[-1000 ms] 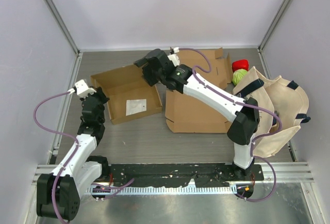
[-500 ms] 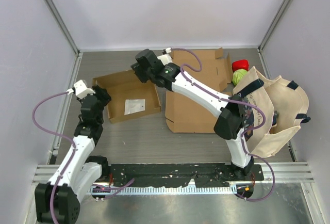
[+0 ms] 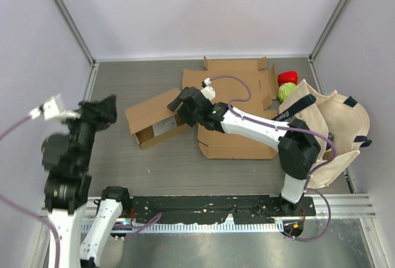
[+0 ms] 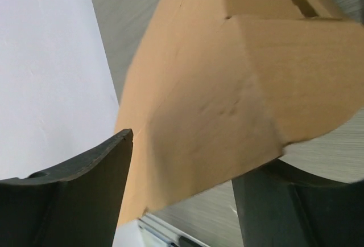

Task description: Fold the paper box

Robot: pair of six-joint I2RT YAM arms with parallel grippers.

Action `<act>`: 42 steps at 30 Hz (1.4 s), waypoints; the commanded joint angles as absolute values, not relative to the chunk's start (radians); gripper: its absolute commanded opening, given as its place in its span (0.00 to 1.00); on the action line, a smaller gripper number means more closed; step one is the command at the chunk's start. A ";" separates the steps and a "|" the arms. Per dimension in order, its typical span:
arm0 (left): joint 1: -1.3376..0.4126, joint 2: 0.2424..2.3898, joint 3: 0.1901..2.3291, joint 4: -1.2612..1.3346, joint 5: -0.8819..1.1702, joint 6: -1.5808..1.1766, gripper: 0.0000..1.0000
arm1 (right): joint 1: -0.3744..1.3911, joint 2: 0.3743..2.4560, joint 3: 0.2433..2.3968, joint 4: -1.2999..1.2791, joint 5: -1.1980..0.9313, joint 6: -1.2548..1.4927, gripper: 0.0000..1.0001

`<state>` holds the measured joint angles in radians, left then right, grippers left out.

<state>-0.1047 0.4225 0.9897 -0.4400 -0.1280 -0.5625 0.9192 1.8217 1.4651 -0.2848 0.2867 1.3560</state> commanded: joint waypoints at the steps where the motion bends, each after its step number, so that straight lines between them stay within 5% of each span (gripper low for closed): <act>1: -0.107 0.814 1.046 -0.496 0.227 -0.577 0.61 | 0.927 1.700 1.332 -0.022 0.171 1.076 0.73; 6: -0.117 1.032 0.919 -0.295 0.419 -0.627 0.53 | 0.925 1.576 1.172 -0.054 0.035 0.738 0.75; 13: -0.133 1.062 0.685 -0.213 0.385 -0.638 0.52 | 0.770 1.388 1.071 -0.023 -0.251 0.494 0.70; 19: -0.132 0.993 0.626 -0.248 0.293 -0.604 0.57 | 0.752 1.576 1.215 0.049 -0.322 0.368 0.64; 24: -0.133 0.953 0.716 -0.374 0.319 -0.589 0.59 | 0.750 1.738 1.279 0.044 -0.361 0.333 0.44; 30: -0.133 0.920 0.599 -0.332 0.357 -0.761 0.44 | 0.749 1.790 1.279 -0.043 -0.250 0.239 0.26; 34: -0.132 0.949 0.514 -0.337 0.249 -0.782 0.35 | 0.749 1.812 1.227 -0.006 -0.265 0.252 0.24; 42: -0.126 0.939 0.580 -0.428 0.115 -0.733 0.38 | 0.716 1.813 1.236 -0.032 -0.218 0.267 0.25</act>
